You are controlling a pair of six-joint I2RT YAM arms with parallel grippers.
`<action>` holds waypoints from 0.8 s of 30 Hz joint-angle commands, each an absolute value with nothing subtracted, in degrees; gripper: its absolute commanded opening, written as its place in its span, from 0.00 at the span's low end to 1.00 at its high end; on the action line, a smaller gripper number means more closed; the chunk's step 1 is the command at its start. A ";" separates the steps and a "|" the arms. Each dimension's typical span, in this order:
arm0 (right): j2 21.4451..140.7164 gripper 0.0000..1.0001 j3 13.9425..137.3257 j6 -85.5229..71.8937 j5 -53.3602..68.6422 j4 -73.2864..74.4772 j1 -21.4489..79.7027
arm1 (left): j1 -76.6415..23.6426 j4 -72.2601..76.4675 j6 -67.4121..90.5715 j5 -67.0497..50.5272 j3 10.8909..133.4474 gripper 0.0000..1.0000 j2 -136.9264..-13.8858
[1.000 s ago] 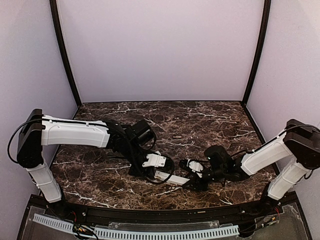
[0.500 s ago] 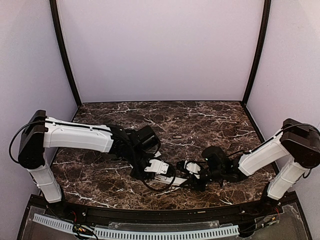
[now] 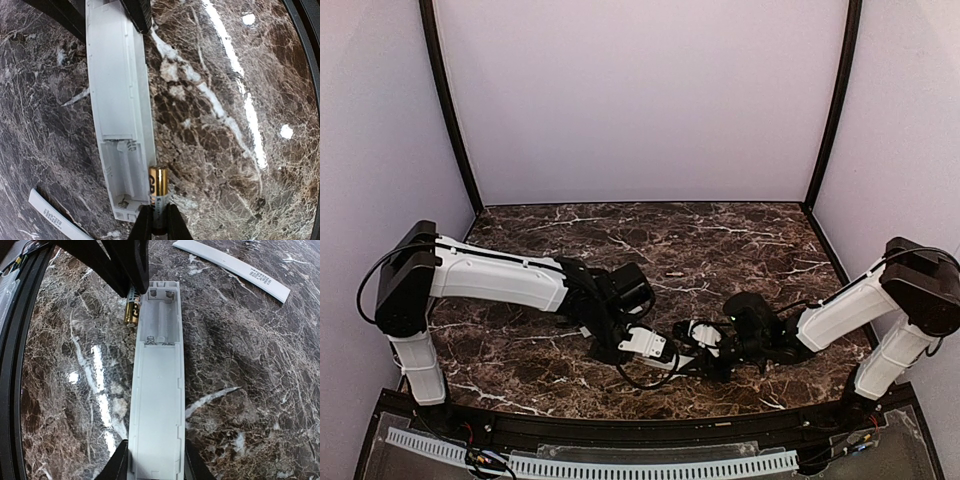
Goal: Load the batteries into the remote control
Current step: Move the remote control without batteries to the center of the board.
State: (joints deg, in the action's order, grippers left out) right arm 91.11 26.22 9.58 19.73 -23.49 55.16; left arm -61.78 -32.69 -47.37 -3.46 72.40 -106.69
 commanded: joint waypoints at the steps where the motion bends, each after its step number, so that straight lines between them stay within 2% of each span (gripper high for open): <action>1: 91.67 0.06 26.81 9.58 20.50 -24.25 56.25 | -61.70 -32.68 -47.22 -0.80 74.64 0.04 -106.84; 10: 91.74 0.00 26.89 9.40 20.16 -24.02 56.26 | -61.71 -32.03 -47.24 0.83 74.24 0.04 -104.82; 22: 91.98 0.00 26.93 9.23 20.66 -24.21 56.25 | -61.09 -30.09 -47.07 -1.88 74.40 0.03 -101.77; 23: 91.87 0.01 26.90 9.23 20.74 -24.29 56.25 | -61.09 -29.82 -47.16 -2.04 74.38 0.03 -101.77; 24: 91.71 0.11 26.77 9.09 20.75 -24.35 56.26 | -61.09 -29.82 -47.22 -2.20 74.43 0.04 -101.93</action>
State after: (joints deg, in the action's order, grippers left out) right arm 91.24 26.37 8.97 19.20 -23.59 55.24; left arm -61.60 -31.40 -47.35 -1.54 73.17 -104.86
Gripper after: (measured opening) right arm 0.285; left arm 0.085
